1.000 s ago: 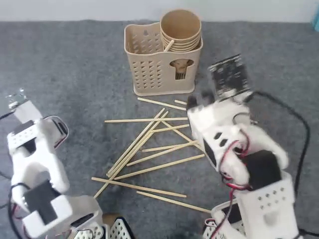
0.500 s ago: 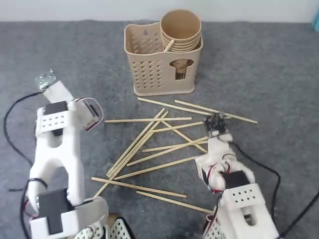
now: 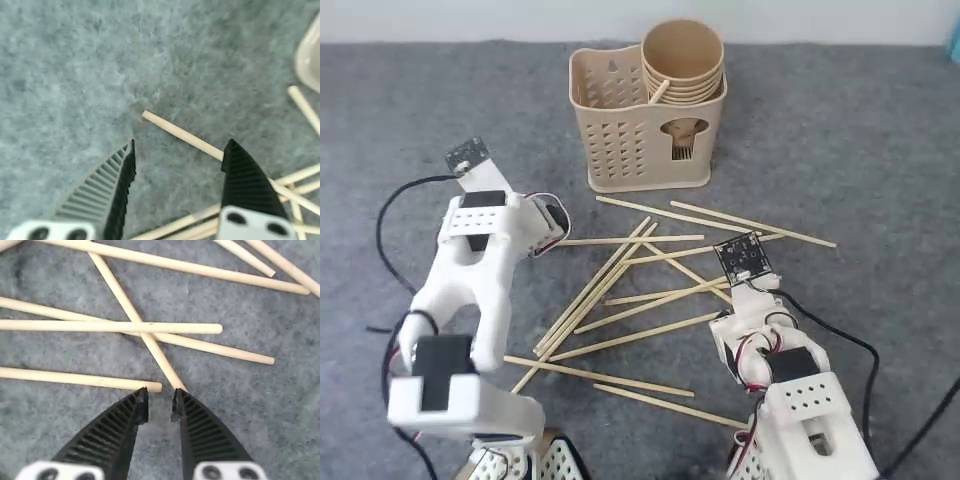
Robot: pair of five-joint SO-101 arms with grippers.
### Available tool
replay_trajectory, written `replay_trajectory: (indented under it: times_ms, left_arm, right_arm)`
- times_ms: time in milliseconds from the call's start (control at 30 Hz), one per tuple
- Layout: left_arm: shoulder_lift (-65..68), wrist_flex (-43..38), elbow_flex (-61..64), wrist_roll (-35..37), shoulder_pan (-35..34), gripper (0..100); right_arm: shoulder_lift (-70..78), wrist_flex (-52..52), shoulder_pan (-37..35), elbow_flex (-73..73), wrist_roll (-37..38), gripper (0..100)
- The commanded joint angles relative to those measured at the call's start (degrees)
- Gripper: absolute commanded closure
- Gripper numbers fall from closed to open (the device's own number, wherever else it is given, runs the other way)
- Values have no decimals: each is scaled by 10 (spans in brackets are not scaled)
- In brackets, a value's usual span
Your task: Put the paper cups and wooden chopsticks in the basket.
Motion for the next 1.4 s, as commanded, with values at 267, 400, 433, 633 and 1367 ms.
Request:
replay_trajectory:
  times_ms: [267,400,433,633,1367]
  left_arm:
    - [105,-17,-83,10,6,759]
    - [110,-17,-85,10,7,879]
    - [110,-18,-86,9,7,920]
    - [109,-16,-86,6,7,988]
    - [108,324,-563,-144,-47,989]
  right_arm:
    - [-12,-11,0,-4,11,908]
    - [-12,-11,0,-4,11,908]
    - [-12,-11,0,-4,11,908]
    - [-12,-11,0,-4,11,908]
    - [-12,-16,2,-4,9,908]
